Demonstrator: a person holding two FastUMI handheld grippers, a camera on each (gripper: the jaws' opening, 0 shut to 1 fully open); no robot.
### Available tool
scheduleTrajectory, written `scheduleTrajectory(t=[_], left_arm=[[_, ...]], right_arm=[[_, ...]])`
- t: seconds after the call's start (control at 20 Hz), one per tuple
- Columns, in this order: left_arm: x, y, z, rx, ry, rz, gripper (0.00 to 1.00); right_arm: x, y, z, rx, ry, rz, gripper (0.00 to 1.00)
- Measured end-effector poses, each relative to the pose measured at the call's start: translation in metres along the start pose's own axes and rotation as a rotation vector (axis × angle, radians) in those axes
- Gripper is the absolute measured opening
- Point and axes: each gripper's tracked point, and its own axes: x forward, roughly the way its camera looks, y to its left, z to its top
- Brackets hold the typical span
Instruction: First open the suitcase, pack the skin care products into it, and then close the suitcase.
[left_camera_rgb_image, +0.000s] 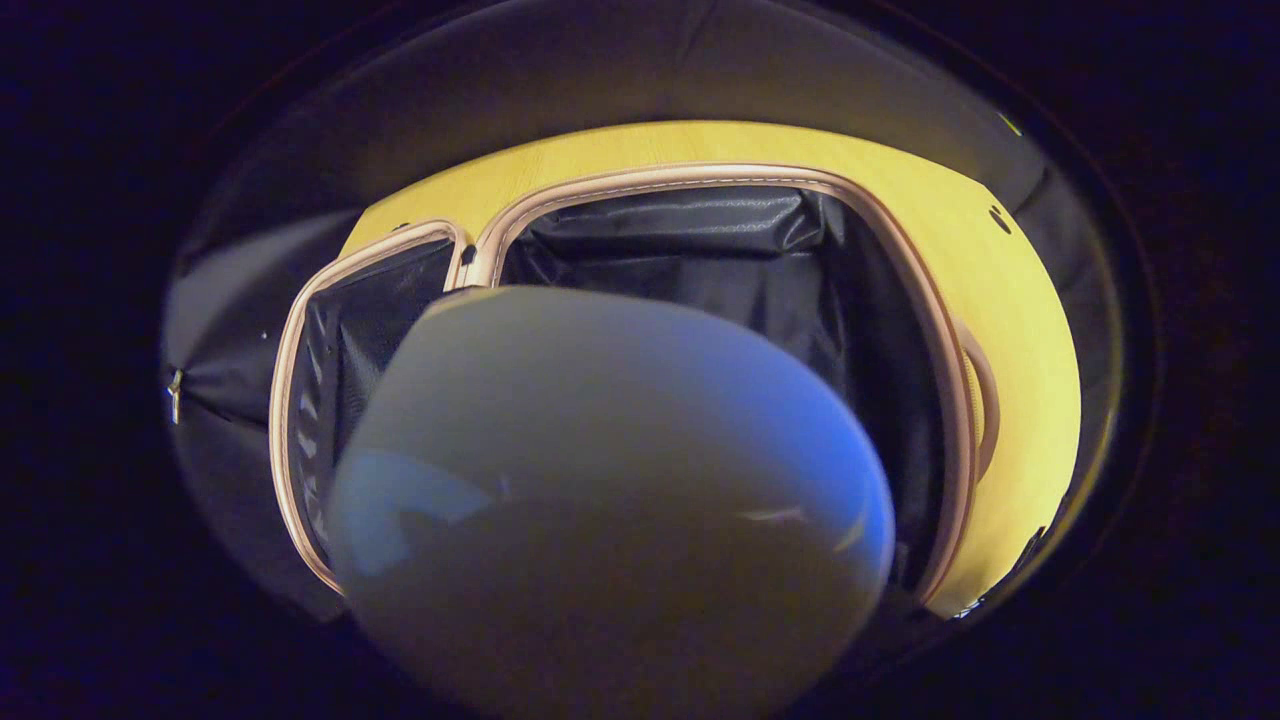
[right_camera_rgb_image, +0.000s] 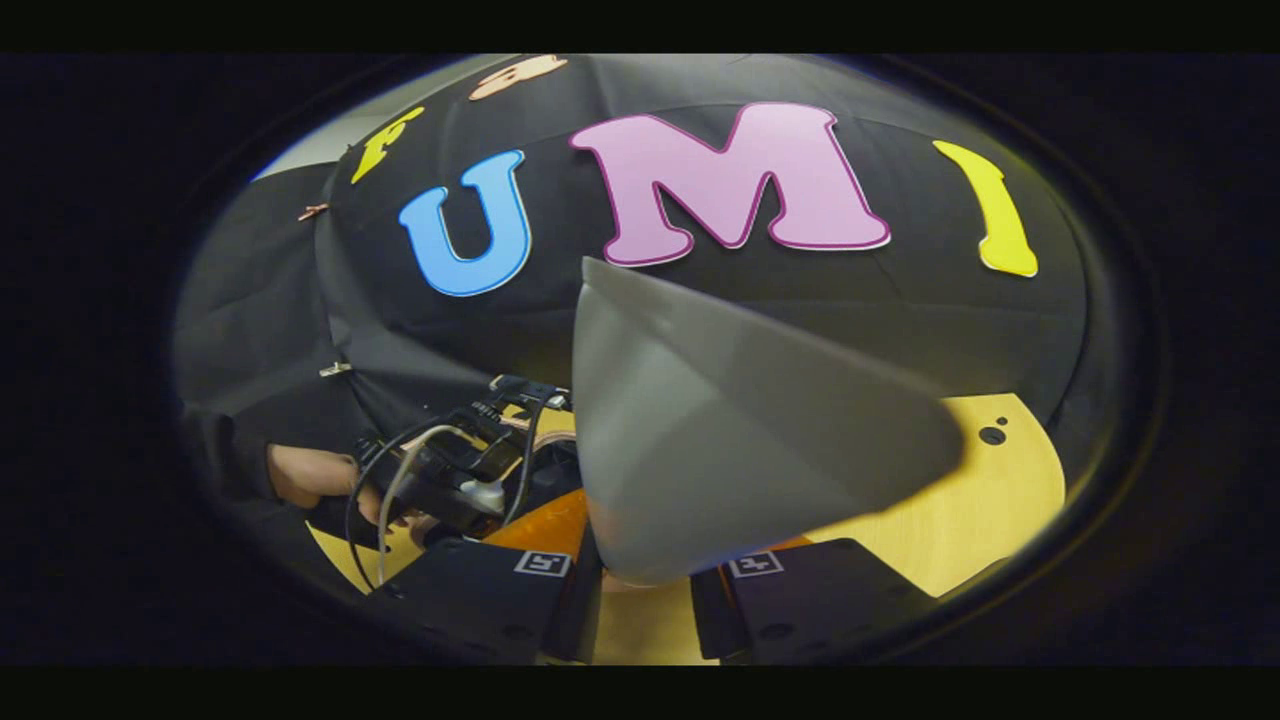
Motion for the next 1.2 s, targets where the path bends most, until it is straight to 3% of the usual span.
scheduleTrajectory(t=[0.2, 0.25, 0.3, 0.45, 0.5, 0.55, 0.8, 0.95, 1.0, 1.1, 1.15, 1.2], left_arm=[[-0.019, -0.001, 0.010, -0.010, -0.082, -0.020, 0.65], [-0.029, 0.003, 0.012, -0.007, -0.109, -0.014, 0.70], [-0.040, 0.012, 0.015, -0.009, -0.153, 0.002, 0.70], [-0.092, 0.037, 0.013, -0.055, -0.325, 0.038, 0.74], [-0.112, 0.047, 0.005, -0.071, -0.375, 0.046, 0.74], [-0.130, 0.056, -0.003, -0.086, -0.419, 0.057, 0.74], [-0.222, 0.093, -0.086, -0.188, -0.575, 0.085, 0.74], [-0.261, 0.098, -0.128, -0.249, -0.638, 0.024, 0.74], [-0.268, 0.103, -0.139, -0.261, -0.658, 0.012, 0.74], [-0.283, 0.109, -0.158, -0.264, -0.688, -0.008, 0.74], [-0.287, 0.114, -0.164, -0.258, -0.699, -0.005, 0.74], [-0.289, 0.118, -0.169, -0.251, -0.708, -0.004, 0.74]], right_arm=[[0.002, 0.010, -0.004, -0.021, 0.016, 0.008, 0.41], [0.003, 0.013, -0.006, -0.024, 0.021, 0.008, 0.35], [0.005, 0.017, -0.007, -0.018, 0.030, 0.008, 0.41], [0.015, 0.030, -0.015, -0.007, 0.065, -0.002, 0.41], [0.019, 0.035, -0.020, -0.003, 0.082, -0.007, 0.34], [0.023, 0.040, -0.024, 0.005, 0.100, -0.013, 0.41], [0.048, 0.072, -0.069, 0.010, 0.253, -0.050, 0.42], [0.065, 0.078, -0.096, 0.040, 0.341, -0.110, 0.34], [0.070, 0.079, -0.107, 0.059, 0.383, -0.140, 0.41], [0.078, 0.079, -0.131, 0.082, 0.470, -0.189, 0.42], [0.081, 0.080, -0.141, 0.091, 0.507, -0.204, 0.34], [0.085, 0.082, -0.150, 0.081, 0.530, -0.221, 0.34]])
